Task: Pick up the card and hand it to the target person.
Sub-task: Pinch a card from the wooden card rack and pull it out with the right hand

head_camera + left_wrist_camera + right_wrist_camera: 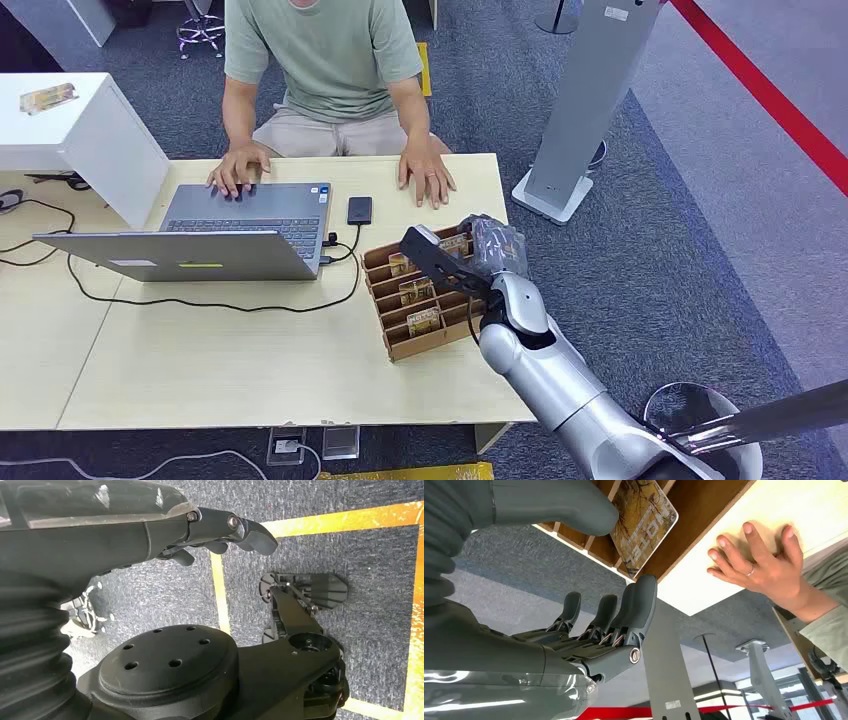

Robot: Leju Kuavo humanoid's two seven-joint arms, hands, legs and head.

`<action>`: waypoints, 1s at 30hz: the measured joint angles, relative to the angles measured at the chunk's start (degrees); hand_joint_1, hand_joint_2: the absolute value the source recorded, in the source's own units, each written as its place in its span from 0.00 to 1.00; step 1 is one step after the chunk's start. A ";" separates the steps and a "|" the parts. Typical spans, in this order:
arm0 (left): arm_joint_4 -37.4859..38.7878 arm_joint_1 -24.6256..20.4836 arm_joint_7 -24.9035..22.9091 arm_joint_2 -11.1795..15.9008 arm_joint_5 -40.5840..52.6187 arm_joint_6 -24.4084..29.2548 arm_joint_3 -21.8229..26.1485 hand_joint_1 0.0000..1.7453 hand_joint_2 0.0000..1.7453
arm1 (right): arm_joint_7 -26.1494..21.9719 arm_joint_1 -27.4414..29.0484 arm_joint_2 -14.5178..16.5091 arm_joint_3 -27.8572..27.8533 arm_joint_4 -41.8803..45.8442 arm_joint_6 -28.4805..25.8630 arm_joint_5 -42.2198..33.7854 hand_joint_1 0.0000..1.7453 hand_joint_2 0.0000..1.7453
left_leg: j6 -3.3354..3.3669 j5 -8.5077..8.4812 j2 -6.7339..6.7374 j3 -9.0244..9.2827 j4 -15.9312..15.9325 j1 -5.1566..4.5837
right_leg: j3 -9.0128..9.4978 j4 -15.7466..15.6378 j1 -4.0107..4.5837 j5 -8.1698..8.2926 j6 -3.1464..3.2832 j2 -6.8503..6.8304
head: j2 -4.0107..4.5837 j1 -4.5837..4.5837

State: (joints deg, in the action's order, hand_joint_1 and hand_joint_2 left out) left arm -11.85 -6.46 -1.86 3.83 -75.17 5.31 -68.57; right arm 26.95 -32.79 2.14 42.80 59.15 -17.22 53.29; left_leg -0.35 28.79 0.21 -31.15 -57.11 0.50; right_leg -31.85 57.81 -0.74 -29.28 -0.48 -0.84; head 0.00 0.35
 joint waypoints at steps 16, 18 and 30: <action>0.00 0.01 -0.20 0.00 0.11 0.02 -0.50 0.00 1.00 | 0.59 -0.06 -0.02 -0.04 0.87 0.31 -0.33 0.46 1.00 | 0.00 0.00 0.00 0.00 0.00 0.00 | -0.01 0.00 0.00 0.00 0.00 0.00 | 0.00 0.00; 0.00 0.00 -0.25 0.00 0.17 0.03 -0.52 0.00 1.00 | 0.56 -0.06 -0.02 -0.05 0.73 0.31 -0.50 0.46 1.00 | 0.00 0.00 0.00 0.00 0.00 0.00 | -0.01 0.00 0.00 0.00 0.00 0.00 | 0.00 0.01; 0.00 0.00 -0.50 0.00 0.35 0.06 -0.71 0.00 1.00 | -0.38 -0.06 -0.02 -0.09 -1.26 0.12 -1.38 0.45 1.00 | 0.00 0.00 0.00 0.00 0.00 0.00 | 0.00 0.00 0.00 0.00 0.00 0.00 | 0.00 -0.01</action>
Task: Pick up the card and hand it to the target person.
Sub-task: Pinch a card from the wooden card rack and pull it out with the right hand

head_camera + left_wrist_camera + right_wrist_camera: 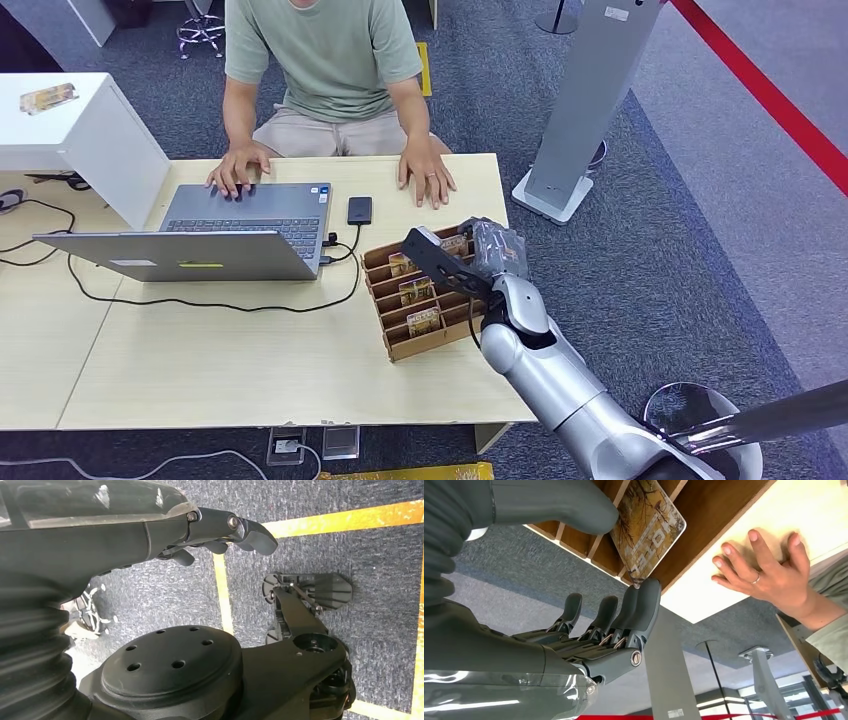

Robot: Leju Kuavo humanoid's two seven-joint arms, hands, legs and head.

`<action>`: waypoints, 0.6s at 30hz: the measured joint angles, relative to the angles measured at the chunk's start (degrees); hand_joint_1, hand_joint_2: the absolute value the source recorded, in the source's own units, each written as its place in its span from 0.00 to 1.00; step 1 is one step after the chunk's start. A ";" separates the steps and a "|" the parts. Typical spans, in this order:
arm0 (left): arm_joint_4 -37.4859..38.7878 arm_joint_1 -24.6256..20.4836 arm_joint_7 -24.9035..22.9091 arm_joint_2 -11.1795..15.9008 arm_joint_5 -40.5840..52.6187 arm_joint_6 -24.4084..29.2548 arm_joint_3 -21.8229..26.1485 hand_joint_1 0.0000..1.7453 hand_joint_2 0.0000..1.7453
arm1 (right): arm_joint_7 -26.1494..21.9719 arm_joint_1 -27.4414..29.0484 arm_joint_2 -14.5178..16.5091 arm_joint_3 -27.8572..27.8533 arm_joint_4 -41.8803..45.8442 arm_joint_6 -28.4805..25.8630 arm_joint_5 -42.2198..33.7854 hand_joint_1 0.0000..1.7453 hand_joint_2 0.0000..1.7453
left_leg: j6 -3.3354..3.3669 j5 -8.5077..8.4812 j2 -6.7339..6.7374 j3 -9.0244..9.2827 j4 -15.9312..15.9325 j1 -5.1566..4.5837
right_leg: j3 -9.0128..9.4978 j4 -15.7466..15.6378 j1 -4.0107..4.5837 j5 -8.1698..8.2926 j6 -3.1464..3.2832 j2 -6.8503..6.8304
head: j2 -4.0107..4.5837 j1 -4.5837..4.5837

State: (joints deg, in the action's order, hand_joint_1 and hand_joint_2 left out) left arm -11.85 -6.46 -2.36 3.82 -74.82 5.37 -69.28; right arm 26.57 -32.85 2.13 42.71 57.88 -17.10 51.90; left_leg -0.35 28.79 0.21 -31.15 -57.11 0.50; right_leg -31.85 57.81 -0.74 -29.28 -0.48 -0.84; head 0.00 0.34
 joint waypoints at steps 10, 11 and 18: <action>0.00 0.00 -0.01 0.00 0.00 0.01 -0.27 0.00 1.00 | -0.90 -0.17 0.08 0.00 -1.07 -0.03 -0.85 0.48 1.00 | 0.00 0.00 0.00 0.00 0.00 0.00 | 0.01 0.00 0.00 0.00 0.00 0.00 | 0.00 0.02; 0.00 0.00 -0.01 0.00 0.00 0.01 -0.31 0.00 1.00 | -0.91 -0.16 0.08 0.00 -1.21 -0.05 -0.89 0.49 1.00 | 0.00 0.00 0.00 0.00 0.00 0.00 | 0.01 0.00 0.00 0.00 0.00 0.00 | 0.00 0.02; 0.00 -0.01 -0.02 0.00 0.00 0.01 -0.70 0.00 1.00 | -0.95 -0.17 0.08 0.00 -1.92 -0.16 -1.02 0.54 1.00 | 0.00 0.00 0.00 0.00 0.00 0.00 | 0.01 0.00 0.00 0.00 0.00 0.00 | 0.00 0.00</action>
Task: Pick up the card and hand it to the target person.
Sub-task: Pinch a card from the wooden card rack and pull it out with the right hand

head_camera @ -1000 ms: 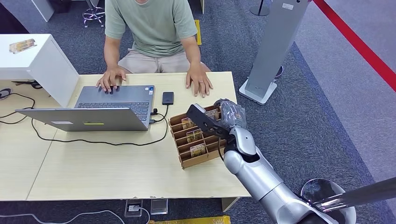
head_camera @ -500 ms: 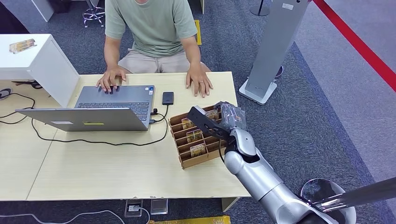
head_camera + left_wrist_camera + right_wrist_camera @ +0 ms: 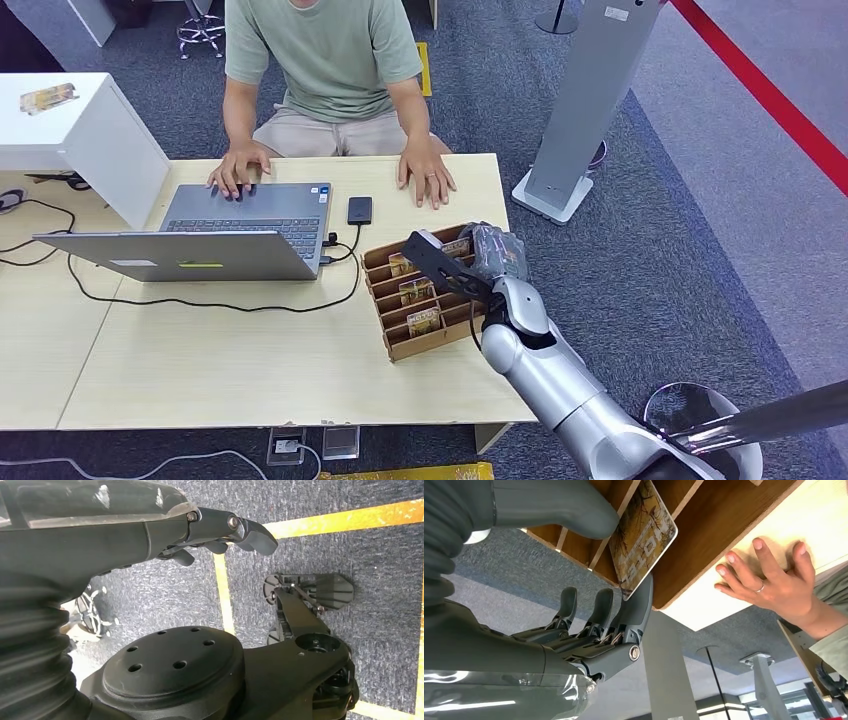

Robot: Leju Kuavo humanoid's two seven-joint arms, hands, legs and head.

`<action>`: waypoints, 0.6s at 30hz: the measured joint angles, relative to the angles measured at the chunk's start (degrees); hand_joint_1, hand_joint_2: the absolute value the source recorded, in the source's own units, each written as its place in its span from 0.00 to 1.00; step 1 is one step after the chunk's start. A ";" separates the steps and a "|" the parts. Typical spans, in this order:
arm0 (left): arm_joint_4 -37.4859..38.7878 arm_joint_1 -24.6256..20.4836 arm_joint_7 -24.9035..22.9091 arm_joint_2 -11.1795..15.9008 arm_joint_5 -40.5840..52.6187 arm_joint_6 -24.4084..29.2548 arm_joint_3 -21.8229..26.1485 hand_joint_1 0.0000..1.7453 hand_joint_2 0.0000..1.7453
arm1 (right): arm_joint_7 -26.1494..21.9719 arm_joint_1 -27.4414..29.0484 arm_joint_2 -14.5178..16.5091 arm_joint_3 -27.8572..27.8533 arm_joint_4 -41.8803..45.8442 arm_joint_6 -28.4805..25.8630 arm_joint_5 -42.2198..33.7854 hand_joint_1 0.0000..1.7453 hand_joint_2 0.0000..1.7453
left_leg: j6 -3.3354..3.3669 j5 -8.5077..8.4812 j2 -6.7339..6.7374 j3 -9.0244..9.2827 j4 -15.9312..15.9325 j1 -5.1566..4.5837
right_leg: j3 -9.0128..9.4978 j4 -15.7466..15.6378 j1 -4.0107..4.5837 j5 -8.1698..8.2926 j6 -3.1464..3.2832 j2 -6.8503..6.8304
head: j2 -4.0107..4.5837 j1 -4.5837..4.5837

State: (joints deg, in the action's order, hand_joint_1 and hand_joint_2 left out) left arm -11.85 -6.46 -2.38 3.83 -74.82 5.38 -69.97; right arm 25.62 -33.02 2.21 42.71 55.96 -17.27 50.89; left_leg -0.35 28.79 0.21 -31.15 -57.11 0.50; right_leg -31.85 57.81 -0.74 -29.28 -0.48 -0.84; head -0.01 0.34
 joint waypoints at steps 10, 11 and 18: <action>0.00 0.00 0.00 0.00 0.00 0.00 -0.08 0.00 1.00 | 0.01 -0.28 0.00 -0.04 -0.46 -0.45 -0.03 0.91 1.00 | 0.00 0.00 0.00 0.01 0.00 0.00 | 0.00 0.00 0.00 0.00 0.00 0.00 | 0.01 0.03; 0.00 0.00 0.00 0.00 0.00 0.00 -0.08 0.00 1.00 | 0.04 -0.29 0.00 -0.04 -0.50 -0.54 -0.01 0.91 1.00 | 0.00 0.00 0.00 0.01 0.00 0.00 | 0.00 0.00 0.00 0.00 0.00 0.00 | 0.00 0.02; 0.00 -0.02 0.00 0.01 0.01 0.02 -0.10 0.00 1.00 | 0.05 -0.32 -0.02 -0.09 -0.87 -0.95 0.08 0.84 1.00 | 0.00 0.00 0.00 0.02 0.00 0.00 | 0.00 0.00 0.00 0.00 0.00 0.00 | -0.01 -0.01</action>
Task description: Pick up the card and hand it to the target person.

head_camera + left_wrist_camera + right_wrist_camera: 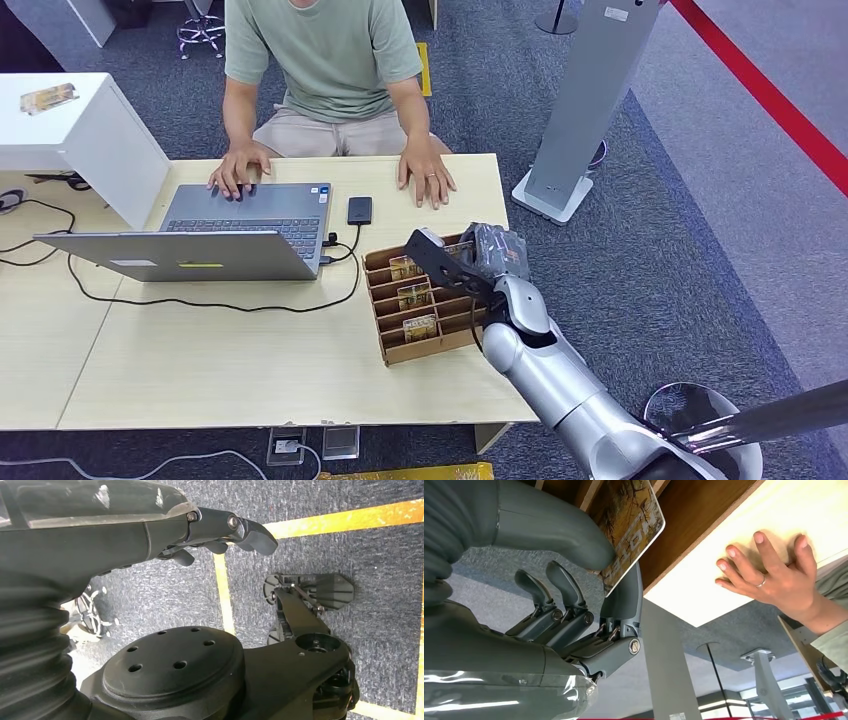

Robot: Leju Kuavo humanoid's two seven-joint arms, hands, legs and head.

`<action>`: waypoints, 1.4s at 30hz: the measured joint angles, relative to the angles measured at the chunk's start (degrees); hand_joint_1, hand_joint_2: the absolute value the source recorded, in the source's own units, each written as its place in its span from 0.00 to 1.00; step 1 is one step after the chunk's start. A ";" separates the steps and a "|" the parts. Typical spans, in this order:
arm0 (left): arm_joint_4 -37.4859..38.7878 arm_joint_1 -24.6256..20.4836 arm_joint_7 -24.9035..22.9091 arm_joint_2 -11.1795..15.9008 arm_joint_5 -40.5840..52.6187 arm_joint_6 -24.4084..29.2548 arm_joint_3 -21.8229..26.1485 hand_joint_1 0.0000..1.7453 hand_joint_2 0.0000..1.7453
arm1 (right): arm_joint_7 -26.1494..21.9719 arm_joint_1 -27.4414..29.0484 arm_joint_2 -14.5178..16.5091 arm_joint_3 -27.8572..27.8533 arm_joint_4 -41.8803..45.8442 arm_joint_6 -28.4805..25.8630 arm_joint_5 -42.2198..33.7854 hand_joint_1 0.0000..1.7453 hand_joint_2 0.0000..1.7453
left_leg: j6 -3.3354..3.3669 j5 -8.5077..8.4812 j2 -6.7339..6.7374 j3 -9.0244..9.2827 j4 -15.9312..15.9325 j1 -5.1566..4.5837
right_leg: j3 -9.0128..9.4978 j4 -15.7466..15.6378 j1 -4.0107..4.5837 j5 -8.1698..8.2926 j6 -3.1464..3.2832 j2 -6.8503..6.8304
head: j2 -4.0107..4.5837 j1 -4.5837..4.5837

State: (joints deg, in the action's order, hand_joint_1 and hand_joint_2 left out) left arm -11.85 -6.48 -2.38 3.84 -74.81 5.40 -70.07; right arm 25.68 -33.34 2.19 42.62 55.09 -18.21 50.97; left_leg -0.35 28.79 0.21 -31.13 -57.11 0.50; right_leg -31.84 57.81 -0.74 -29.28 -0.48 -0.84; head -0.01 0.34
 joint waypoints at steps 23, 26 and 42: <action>0.00 0.21 0.81 0.01 -0.90 1.14 -0.02 0.00 1.00 | -13.36 6.57 -2.59 -4.49 12.77 -17.28 -8.62 0.84 1.00 | 0.00 0.01 0.01 0.00 -0.01 0.00 | -0.02 -0.02 -0.01 0.00 0.00 0.02 | 0.01 0.05; 0.00 0.22 0.89 0.01 -0.86 1.14 -0.02 0.00 1.00 | -13.75 8.22 -3.75 -5.94 16.84 -18.82 -9.21 0.84 1.00 | 0.00 0.01 0.01 0.01 -0.01 -0.01 | -0.01 -0.02 -0.01 0.00 0.00 0.02 | 0.01 0.06; 0.00 -0.03 0.02 0.01 -0.31 1.63 -0.20 0.00 1.00 | -25.28 15.12 -3.78 -12.98 25.04 -19.85 -24.92 0.84 1.00 | 0.00 0.00 0.04 -0.04 0.01 0.00 | 0.00 -0.02 0.00 0.01 0.00 0.04 | 0.01 0.03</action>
State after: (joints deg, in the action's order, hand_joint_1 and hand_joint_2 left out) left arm -11.85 -6.51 -2.37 3.85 -75.12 7.03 -70.27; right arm 0.40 -18.22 -1.59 29.64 80.13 -38.06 26.05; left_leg -0.35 28.79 0.24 -31.17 -57.10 0.50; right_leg -31.84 57.79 -0.75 -29.27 -0.48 -0.80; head 0.00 0.37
